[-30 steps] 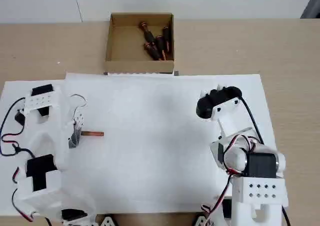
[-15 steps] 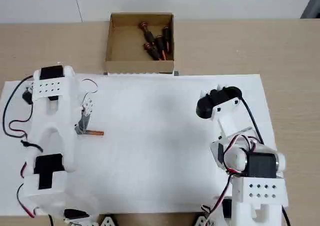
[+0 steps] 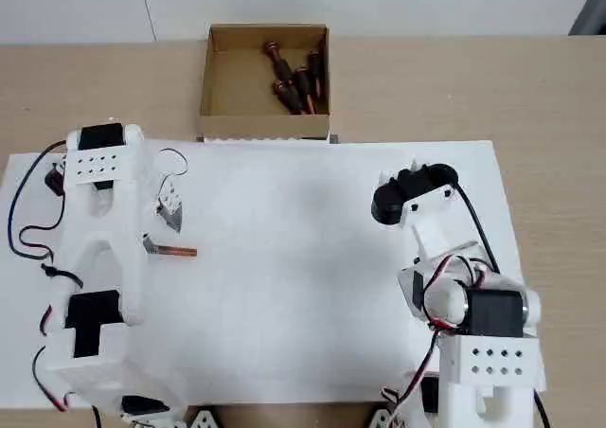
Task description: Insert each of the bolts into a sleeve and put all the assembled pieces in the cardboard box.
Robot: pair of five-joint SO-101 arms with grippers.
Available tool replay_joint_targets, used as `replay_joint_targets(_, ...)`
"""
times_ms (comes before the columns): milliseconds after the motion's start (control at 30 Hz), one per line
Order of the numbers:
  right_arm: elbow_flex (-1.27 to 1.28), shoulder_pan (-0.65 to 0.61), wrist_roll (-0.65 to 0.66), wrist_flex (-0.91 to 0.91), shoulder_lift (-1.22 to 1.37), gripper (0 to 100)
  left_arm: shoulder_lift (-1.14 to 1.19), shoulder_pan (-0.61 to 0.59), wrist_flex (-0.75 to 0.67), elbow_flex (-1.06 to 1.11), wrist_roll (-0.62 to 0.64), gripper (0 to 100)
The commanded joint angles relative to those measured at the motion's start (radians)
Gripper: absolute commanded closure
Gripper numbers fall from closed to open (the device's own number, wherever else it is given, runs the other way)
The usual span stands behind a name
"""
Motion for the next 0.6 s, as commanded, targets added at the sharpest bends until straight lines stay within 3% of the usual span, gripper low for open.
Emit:
replay_joint_targets(0, -0.008, 0.005, -0.006, -0.012, -0.007, 99.5, -0.009, -0.012, -0.020, -0.031, 0.003, 84)
replay_joint_targets(200, -0.008, 0.005, -0.006, -0.015, -0.007, 99.5, -0.008, -0.092, -0.046, -0.030, 0.011, 84)
replay_joint_targets(567, -0.008, 0.004, -0.006, -0.016, -0.005, 99.5, 0.117, -0.091, -0.061, -0.033, 0.012, 84)
